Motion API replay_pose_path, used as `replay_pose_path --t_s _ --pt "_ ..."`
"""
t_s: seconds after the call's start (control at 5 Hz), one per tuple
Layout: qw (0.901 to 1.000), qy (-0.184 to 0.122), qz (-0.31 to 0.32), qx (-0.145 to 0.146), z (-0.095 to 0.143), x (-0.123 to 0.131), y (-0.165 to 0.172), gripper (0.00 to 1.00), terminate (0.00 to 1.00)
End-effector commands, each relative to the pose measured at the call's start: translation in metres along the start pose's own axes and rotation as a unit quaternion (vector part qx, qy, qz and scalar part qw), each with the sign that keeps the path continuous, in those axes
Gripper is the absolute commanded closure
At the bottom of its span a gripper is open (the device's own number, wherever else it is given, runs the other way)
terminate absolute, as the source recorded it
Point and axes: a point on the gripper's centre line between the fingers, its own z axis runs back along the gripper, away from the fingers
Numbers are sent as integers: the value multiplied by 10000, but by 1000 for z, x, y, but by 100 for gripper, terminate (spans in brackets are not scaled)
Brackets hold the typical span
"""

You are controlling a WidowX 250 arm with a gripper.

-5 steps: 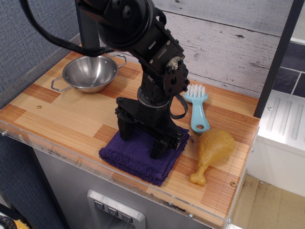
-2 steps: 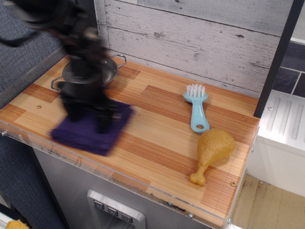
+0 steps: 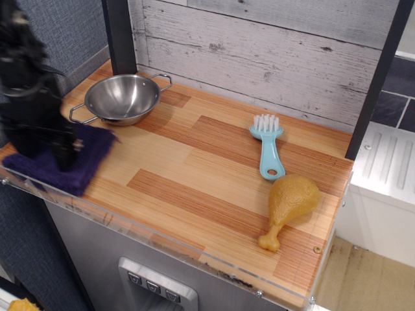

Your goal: Move the purple towel to the front left corner of the table

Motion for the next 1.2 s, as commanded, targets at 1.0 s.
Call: replay_pose_path --t_s 1.0 --pt "9931 -900 -677 -340 103 44 -72 0 0"
